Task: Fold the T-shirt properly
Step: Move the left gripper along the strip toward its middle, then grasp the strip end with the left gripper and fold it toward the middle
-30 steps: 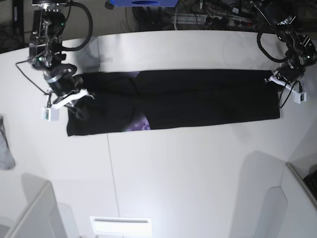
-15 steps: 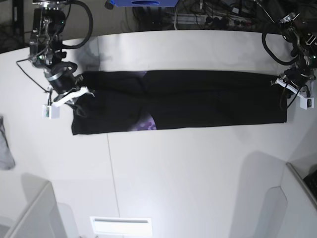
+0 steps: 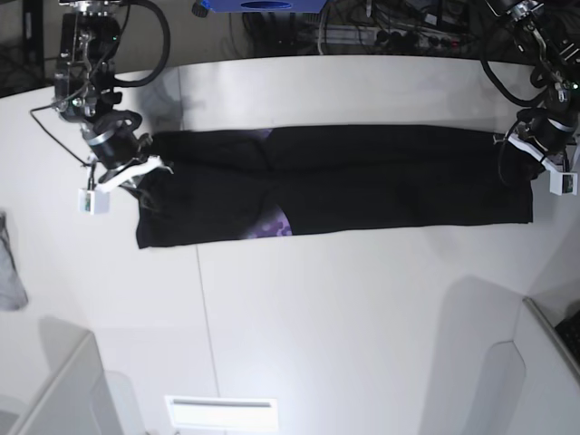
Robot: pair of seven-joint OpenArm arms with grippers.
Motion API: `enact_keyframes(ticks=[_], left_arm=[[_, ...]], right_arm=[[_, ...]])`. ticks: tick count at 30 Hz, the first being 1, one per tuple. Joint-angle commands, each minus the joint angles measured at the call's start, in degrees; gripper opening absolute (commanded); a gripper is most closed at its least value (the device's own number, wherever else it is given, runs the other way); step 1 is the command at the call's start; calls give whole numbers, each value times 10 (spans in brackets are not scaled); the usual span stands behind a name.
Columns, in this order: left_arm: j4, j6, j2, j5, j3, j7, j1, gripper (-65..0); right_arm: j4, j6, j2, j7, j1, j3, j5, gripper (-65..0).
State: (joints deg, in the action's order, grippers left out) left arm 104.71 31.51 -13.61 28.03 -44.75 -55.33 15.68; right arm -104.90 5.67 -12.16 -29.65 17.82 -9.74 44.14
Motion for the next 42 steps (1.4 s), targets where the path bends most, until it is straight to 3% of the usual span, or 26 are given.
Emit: enact_keyframes(ticks=[1,17,21,28,35,42], left_arm=[[20,3,-7,7,6,9,1,-650],[67,-1,13,7,132,9,30,-650],[67,-43,13,7,186,12,26,-650],[65,-76,14,10,278,9,-10,-650],[61,-136,16,12,385,9,-41,-650],[60,-147,44,8,436,8,-57,-650]], right_arm=[[-12,8,-5,13,-4,-2,6,-650],[-12,7,-5,13,-3,-2,6,-650],[-11,6,-5,13,-3,-2,6,-650],[-10,5,-5,13,-3,-2,6,-650],[-9,5,-5,13,-3,-3,6,-650],[-9,5,-5,13,-3,-7,6,-650]])
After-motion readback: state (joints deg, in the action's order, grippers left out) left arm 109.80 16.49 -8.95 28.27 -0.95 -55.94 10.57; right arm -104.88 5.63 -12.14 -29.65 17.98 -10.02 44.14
